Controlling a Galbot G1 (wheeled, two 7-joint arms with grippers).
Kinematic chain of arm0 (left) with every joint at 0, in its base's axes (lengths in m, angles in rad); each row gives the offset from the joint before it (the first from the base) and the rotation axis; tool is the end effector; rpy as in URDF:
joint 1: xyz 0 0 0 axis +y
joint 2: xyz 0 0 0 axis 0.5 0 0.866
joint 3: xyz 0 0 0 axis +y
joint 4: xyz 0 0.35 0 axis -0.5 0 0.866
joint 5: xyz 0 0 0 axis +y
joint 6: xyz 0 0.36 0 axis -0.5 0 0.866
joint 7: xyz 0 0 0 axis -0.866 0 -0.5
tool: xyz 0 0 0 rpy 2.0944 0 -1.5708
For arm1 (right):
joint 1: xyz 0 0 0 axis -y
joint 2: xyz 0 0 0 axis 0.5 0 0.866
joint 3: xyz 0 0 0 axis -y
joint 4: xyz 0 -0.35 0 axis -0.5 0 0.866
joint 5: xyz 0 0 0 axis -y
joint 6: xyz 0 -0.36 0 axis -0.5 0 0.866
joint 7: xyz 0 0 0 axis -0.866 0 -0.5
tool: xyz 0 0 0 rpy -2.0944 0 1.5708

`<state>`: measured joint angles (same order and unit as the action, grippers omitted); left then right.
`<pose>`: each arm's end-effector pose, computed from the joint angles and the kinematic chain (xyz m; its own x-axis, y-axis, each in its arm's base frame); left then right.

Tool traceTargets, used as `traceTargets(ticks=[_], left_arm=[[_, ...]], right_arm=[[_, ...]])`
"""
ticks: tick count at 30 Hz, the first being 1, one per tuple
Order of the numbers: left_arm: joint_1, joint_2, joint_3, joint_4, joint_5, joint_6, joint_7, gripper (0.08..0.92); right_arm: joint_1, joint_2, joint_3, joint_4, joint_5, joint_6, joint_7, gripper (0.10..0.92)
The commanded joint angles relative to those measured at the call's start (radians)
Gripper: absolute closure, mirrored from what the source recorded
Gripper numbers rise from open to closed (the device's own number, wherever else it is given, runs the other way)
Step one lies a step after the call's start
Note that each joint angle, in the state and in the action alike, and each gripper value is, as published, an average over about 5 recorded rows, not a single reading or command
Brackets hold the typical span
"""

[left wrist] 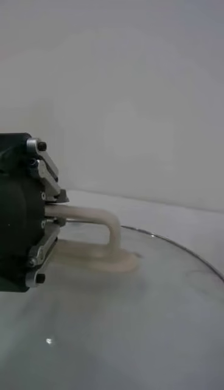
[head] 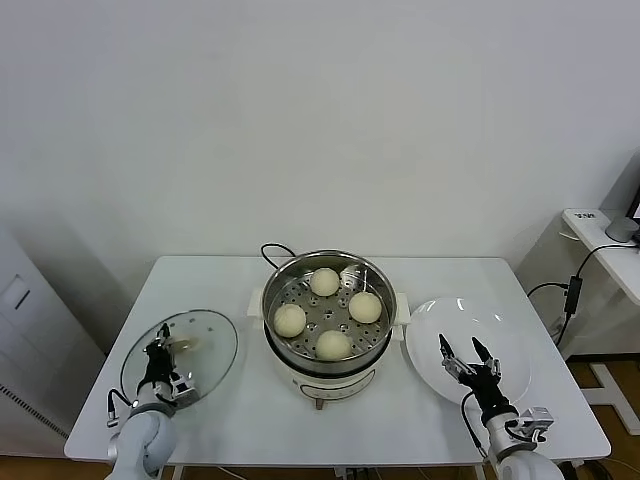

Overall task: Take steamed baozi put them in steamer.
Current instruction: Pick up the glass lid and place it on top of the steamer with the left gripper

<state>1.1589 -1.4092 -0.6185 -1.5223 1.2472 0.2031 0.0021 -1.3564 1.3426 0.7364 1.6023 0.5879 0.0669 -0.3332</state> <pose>0.3159 0.0928 -0.3949 -0.9393 -0.2967 0.1724 0.1274 0.1650 0.9780 0.2399 -0.1506 -0.4049 -0.9941 -0.0930 0.0562 -0.0697 0.9427 0.3263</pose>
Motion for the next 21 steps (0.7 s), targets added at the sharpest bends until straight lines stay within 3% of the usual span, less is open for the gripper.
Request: traceTargets(ticks=[1,4,11,16,21], left_arm=[[0.041,-0.017,0.0,-0.289,0.029,0.273,0.097,0.86],[0.031,-0.028,0.011,-0.361,0.11,0.39,0.183,0.86],[-0.021,-0.062,0.135,-0.451,0.313,0.556,0.265,0.86],[-0.067,-0.122,0.273,-0.496,0.497,0.582,0.368,0.86],[-0.095,-0.172,0.37,-0.5,0.612,0.582,0.415,0.86]], right_arm=[[0.0,0.0,0.003,0.008,0.001,-0.004,0.0,0.203],[-0.002,-0.004,0.012,0.013,0.004,-0.009,0.0,0.203],[-0.008,-0.014,0.028,0.02,0.013,-0.015,0.001,0.203],[-0.013,-0.014,0.045,0.025,0.02,-0.018,0.0,0.203],[-0.024,-0.015,0.063,0.027,0.022,-0.019,-0.001,0.203]])
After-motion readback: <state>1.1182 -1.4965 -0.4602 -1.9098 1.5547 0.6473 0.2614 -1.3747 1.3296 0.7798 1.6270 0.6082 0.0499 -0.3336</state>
